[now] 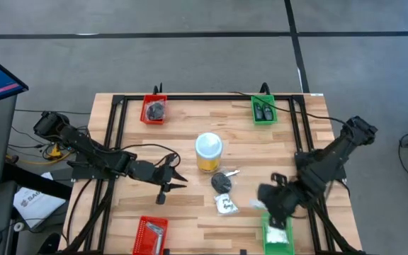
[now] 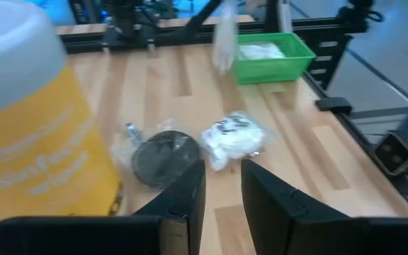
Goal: Pick & Place Travel size toiletries
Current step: Put the white cotton pack into the bottom green bin
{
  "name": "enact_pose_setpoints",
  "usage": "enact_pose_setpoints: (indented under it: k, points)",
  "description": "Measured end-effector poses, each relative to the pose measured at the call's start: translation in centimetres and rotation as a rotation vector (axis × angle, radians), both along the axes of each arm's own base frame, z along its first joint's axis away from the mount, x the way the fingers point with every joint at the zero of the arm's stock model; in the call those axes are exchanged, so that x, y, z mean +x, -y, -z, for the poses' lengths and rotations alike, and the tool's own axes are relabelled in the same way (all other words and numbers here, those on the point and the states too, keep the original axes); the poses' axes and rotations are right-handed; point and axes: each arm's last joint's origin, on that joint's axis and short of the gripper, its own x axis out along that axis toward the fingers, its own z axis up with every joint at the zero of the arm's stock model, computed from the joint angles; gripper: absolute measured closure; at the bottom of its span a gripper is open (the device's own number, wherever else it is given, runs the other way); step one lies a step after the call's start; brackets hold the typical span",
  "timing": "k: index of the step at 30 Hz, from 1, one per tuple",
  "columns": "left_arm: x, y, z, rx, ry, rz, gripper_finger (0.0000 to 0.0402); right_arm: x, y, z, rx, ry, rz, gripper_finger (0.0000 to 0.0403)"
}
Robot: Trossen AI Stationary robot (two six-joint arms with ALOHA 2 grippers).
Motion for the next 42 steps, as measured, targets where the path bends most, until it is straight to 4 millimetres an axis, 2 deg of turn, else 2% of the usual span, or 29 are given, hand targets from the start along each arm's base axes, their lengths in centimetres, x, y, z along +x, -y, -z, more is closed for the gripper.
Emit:
enact_pose_setpoints:
  k: [7,12,19,27,32,36,42]
  points:
    - [0.0,0.0,0.0,-0.016,-0.001,-0.025,0.0318,-2.5,-3.3,-2.0,0.086,0.052,-0.065,0.0403]
    - [0.0,0.0,0.0,-0.068,-0.008,-0.046,0.0318,-3.9,-5.1,-2.2,0.135,0.079,-0.097,0.0403]
    - [0.0,-0.1,0.1,-0.061,-0.008,-0.054,0.0318,-5.5,-6.7,-0.9,0.184,0.072,-0.023,0.0403]
    - [0.1,-0.1,0.1,-0.058,-0.005,-0.061,0.0318,-6.1,-10.0,1.3,0.220,0.047,-0.021,0.0403]
    - [0.1,-0.1,0.1,-0.076,-0.006,-0.068,0.0318,-6.3,-11.2,2.7,0.205,0.017,-0.004,0.0403]
    - [0.1,-0.1,0.1,-0.077,-0.007,-0.069,0.0318,-6.4,-11.7,3.4,0.194,0.000,0.012,0.0403]
    - [0.1,-0.1,0.0,-0.084,-0.006,-0.071,0.0318,-7.0,-11.6,2.8,0.223,-0.002,0.029,0.0403]
